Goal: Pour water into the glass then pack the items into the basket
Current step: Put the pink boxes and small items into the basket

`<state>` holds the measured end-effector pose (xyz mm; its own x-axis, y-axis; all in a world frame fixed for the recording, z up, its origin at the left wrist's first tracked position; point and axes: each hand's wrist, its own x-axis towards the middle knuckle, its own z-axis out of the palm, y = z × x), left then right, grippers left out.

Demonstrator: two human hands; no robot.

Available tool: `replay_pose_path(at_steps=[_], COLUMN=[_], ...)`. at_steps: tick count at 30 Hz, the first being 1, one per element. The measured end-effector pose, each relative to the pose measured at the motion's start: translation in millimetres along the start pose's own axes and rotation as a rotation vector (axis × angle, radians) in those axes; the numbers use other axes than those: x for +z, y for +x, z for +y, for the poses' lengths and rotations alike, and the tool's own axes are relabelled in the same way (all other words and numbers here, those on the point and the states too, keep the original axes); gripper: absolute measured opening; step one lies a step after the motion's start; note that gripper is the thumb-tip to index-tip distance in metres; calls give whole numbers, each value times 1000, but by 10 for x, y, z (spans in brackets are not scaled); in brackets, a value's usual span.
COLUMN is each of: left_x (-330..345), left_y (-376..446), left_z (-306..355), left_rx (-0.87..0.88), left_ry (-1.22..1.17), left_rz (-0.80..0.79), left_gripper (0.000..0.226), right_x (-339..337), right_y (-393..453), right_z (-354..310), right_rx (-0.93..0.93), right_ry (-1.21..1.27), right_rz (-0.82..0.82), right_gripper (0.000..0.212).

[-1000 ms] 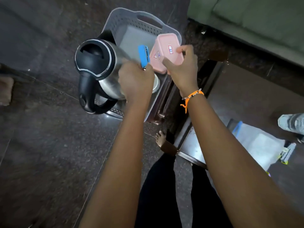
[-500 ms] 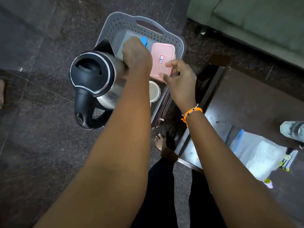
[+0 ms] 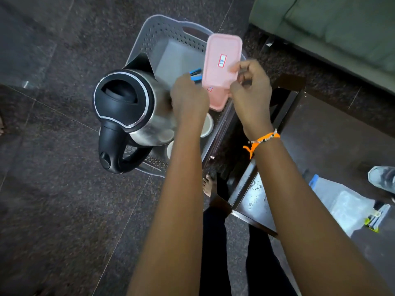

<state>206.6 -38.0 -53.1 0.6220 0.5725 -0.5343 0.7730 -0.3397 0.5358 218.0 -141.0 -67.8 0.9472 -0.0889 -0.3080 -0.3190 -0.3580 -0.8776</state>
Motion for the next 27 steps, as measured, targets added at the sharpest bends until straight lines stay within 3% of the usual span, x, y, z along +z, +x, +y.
replay_pose_path(at_steps=[4,9,12,17,20,27], left_x=[16,5,64,118,94,283], left_y=[-241,-320,-393,-529,-571,-903], left_z=[-145,-189,-269,-406,-450,-406], left_rx=[13,13,34,118,133,197], left_ry=[-105,-100,-94,-145,-212,-309], left_rz=[-51,-93,-128,-107,-67,13], left_gripper=[48,40,39,57,54,25], right_x=[164,511,730,817,604,-291], right_y=[345,647,779,904,858,175], right_z=[-218,-333,-340,-253,-188,52], right_rx=[-139,-281,-312,-269,-254,-87], right_ry=[-267,-539,-647,-705,-638,-130], right_rz=[-73,-180,-249,-288,-249,-121], right_gripper=[42,53,53,42,36,31])
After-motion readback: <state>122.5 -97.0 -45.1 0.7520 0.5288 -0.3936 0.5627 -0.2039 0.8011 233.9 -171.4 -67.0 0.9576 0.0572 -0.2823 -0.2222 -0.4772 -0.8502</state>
